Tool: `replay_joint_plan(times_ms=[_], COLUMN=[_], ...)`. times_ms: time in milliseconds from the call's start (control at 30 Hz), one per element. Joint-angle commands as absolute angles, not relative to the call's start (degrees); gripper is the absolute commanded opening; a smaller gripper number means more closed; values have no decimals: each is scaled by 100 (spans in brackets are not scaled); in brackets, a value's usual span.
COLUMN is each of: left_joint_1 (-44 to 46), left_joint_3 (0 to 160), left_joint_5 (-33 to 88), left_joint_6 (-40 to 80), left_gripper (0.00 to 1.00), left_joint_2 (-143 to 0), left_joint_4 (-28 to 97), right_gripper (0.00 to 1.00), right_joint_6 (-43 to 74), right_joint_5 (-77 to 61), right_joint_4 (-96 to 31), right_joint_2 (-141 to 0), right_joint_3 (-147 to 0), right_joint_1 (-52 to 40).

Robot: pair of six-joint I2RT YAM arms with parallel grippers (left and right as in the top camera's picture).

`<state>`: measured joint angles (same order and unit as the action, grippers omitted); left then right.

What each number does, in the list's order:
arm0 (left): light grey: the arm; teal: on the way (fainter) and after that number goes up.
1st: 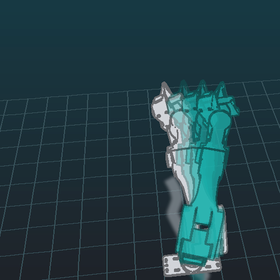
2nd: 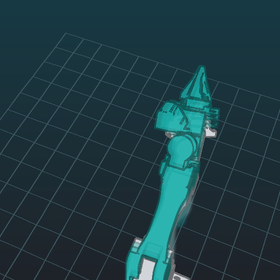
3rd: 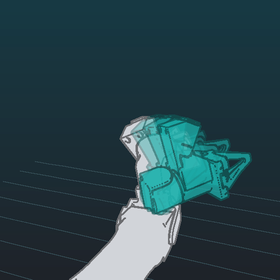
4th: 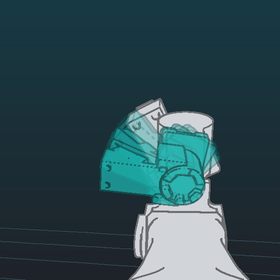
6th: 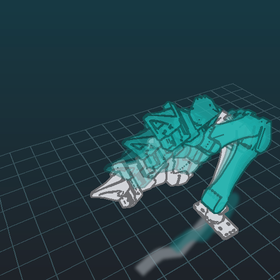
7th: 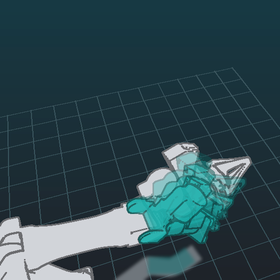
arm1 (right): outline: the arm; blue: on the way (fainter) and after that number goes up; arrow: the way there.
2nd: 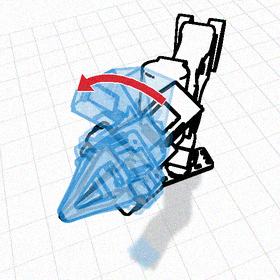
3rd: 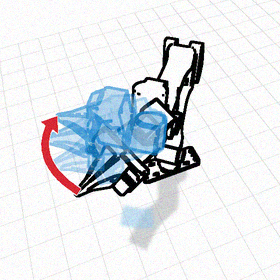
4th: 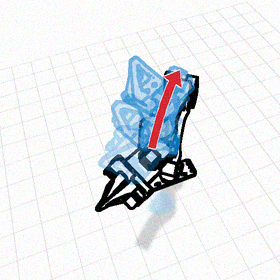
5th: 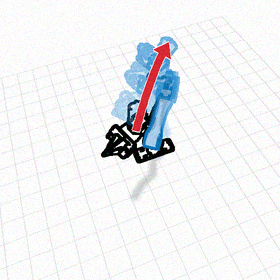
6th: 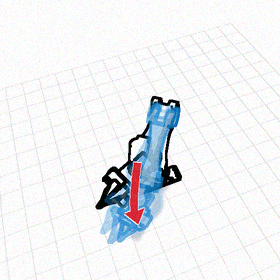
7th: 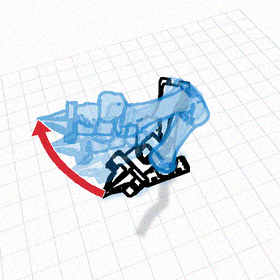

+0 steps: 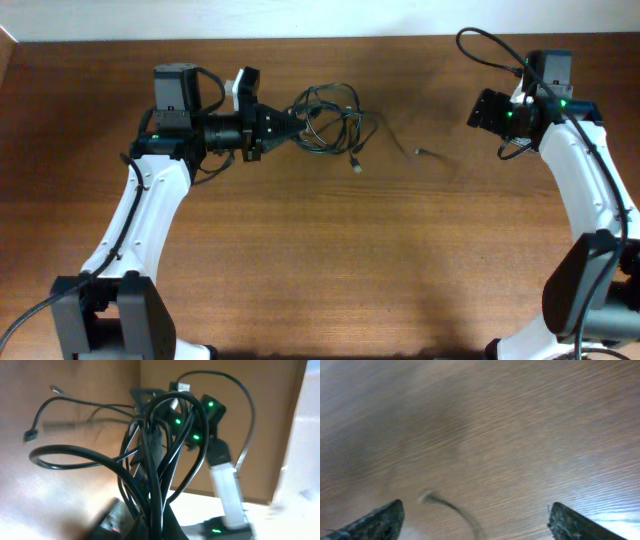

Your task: Untangle cables

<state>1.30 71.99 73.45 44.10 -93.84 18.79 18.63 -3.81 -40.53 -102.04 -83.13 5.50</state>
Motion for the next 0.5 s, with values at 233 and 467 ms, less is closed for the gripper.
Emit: replay_joint_plan(times_ms=[233, 467], left_joint_1=[362, 440], left_joint_3=[7214, 7214], left_joint_5=[6101, 6099], left_joint_6=[1179, 1186], left_gripper=[0, 0], left_joint_2=[-9288, -9288], left_joint_4=[1765, 1614], right_gripper=[98, 79], right_joint_6=[1826, 1837], right_joint_5=[-3966, -4073], right_joint_4=[-4598, -4781], right_joint_2=[-9507, -9507], right_joint_3=[-8348, -8348], right_joint_1=[213, -731])
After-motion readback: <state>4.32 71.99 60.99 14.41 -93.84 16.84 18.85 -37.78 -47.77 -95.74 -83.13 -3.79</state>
